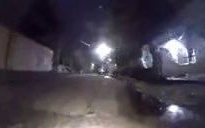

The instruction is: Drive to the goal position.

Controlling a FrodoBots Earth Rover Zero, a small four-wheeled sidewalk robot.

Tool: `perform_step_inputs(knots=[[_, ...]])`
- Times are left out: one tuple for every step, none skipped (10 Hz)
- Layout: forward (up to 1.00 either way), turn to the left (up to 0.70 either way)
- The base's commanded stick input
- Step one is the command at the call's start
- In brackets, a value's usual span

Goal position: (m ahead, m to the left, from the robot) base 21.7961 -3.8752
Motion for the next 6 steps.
perform_step_inputs(knots=[[0.5, 0.0], [0.5, 0.0], [0.5, 0.0], [0.5, 0.0], [0.5, 0.0], [0.5, 0.0]])
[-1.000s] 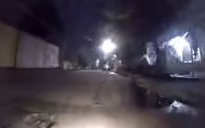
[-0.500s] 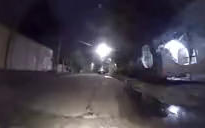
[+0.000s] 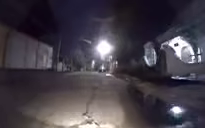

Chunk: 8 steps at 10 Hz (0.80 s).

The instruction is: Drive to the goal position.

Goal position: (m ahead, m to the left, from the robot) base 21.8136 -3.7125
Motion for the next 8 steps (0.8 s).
perform_step_inputs(knots=[[0.5, 0.0], [0.5, -0.5], [0.5, -0.5], [0.5, -0.5], [0.5, -0.5], [0.5, -0.06], [0.5, 0.0], [0.5, 0.0]])
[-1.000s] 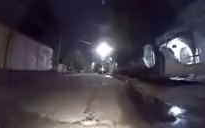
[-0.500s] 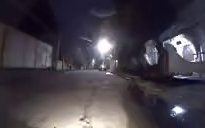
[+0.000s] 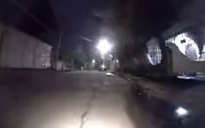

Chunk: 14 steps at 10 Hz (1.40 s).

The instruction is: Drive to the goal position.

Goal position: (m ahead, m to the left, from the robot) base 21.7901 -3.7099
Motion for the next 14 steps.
perform_step_inputs(knots=[[0.5, 0.0], [0.5, 0.0], [0.5, 0.0], [0.5, 0.0], [0.5, 0.0], [0.5, 0.0], [0.5, 0.0], [0.5, 0.0], [0.5, 0.0], [0.5, 0.0], [0.5, 0.0], [0.5, 0.0], [0.5, 0.0], [0.5, 0.0]])
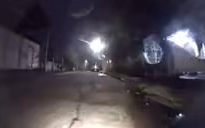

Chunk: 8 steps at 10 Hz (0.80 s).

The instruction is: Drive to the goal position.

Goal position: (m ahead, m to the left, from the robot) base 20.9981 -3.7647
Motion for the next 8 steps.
perform_step_inputs(knots=[[0.5, 0.0], [0.5, 0.0], [0.5, 0.0], [0.5, 0.0], [0.5, 0.0], [0.5, 0.0], [0.5, 0.0], [0.5, 0.0]])
